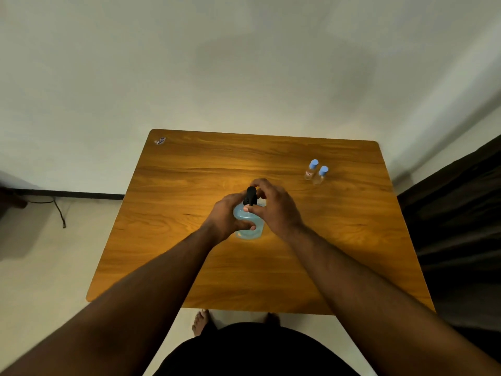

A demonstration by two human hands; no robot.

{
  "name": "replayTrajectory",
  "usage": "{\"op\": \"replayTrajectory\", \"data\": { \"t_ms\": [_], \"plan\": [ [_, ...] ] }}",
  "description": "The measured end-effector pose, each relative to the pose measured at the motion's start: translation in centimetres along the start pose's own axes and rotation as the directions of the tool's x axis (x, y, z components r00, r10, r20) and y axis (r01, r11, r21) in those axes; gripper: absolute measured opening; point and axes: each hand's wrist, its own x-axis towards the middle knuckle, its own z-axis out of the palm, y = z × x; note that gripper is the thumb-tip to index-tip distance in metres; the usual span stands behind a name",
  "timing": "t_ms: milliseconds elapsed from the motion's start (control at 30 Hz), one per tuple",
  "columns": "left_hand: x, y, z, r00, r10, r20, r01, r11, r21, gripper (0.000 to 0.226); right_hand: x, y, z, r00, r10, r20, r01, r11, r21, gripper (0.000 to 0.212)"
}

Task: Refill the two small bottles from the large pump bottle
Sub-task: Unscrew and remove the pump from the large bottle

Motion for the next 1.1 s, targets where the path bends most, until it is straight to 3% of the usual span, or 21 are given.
{"op": "replayTrajectory", "data": {
  "t_ms": [133,300,400,567,633,700,800,900,1000,1100],
  "plan": [
    [0.8,-0.3,-1.2,0.999,-0.034,-0.009,0.034,0.999,-0.027,0.080,0.7,-0.3,0.1,0.999,0.018,0.030,-0.021,0.994,0.109,0.053],
    [0.7,-0.5,-1.1,0.988,-0.149,-0.032,0.138,0.965,-0.225,0.094,1.0,-0.6,0.8,0.985,0.159,-0.064,-0.162,0.985,-0.055,0.051],
    [0.7,-0.8,-1.1,0.984,-0.174,-0.019,0.163,0.952,-0.259,0.081,1.4,-1.2,1.6,0.981,0.164,-0.103,-0.172,0.982,-0.073,0.037],
    [0.6,-1.1,-1.2,0.981,-0.192,-0.007,0.183,0.945,-0.272,0.078,2.2,-0.7,1.0,0.978,0.199,0.060,-0.198,0.980,-0.035,0.052],
    [0.6,-1.4,-1.3,0.980,-0.198,0.001,0.191,0.945,-0.266,0.081,2.2,-0.9,0.9,0.968,0.240,0.077,-0.236,0.970,-0.055,0.063],
    [0.7,-1.5,-1.2,0.980,-0.198,0.003,0.192,0.944,-0.268,0.082,2.2,-1.1,1.0,0.969,0.240,0.054,-0.236,0.970,-0.061,0.057],
    [0.9,-1.1,-1.0,0.980,-0.197,0.002,0.190,0.945,-0.266,0.081,2.4,-0.7,1.0,0.969,0.246,0.024,-0.247,0.968,0.045,0.045],
    [0.8,-0.9,-1.1,0.979,-0.203,-0.004,0.196,0.947,-0.255,0.078,2.0,-0.3,1.2,0.959,0.277,0.062,-0.284,0.940,0.189,0.053],
    [0.8,-1.0,-1.2,0.981,-0.192,-0.006,0.186,0.956,-0.229,0.077,1.4,-1.3,2.1,0.945,0.327,-0.001,-0.325,0.939,0.110,0.061],
    [0.8,-1.1,-1.3,0.982,-0.190,-0.005,0.184,0.956,-0.229,0.074,1.7,-2.2,2.7,0.923,0.365,-0.124,-0.356,0.930,0.088,0.049]
  ]
}}
